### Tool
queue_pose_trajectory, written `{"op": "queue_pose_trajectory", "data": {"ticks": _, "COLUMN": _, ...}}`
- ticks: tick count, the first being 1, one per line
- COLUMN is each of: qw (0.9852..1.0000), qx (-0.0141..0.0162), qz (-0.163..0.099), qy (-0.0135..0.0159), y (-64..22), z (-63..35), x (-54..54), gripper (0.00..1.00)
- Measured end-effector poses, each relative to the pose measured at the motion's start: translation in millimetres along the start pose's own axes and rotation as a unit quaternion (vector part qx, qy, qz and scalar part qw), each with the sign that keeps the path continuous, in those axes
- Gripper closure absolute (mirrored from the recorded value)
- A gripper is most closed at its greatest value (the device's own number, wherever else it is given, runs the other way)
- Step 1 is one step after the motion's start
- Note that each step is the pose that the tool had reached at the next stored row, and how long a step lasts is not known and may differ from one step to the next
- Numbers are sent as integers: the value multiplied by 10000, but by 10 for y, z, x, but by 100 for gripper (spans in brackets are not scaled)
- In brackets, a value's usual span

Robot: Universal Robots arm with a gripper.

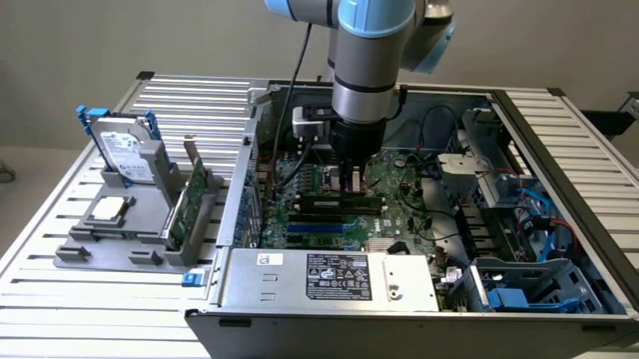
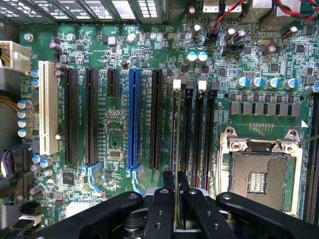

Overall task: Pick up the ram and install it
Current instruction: 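Insert the ram into the slot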

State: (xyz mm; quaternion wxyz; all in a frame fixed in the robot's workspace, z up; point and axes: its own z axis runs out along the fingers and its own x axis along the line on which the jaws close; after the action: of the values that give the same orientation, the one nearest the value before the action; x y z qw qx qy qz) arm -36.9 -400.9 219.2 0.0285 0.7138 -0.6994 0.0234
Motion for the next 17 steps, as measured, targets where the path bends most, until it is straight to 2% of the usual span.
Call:
{"op": "queue_pose_trajectory", "data": {"ticks": 13, "qw": 10000, "qx": -1, "qz": 0, "qy": 1, "y": 0, "z": 42, "x": -3, "gripper": 85}}
{"op": "queue_pose_trajectory", "data": {"ticks": 14, "qw": 10000, "qx": -2, "qz": 0, "qy": 2, "y": 0, "z": 42, "x": -3, "gripper": 79}}
{"op": "queue_pose_trajectory", "data": {"ticks": 15, "qw": 10000, "qx": -2, "qz": 0, "qy": 2, "y": 0, "z": 42, "x": -3, "gripper": 79}}
{"op": "queue_pose_trajectory", "data": {"ticks": 17, "qw": 10000, "qx": -2, "qz": 0, "qy": 1, "y": 0, "z": 42, "x": -3, "gripper": 67}}
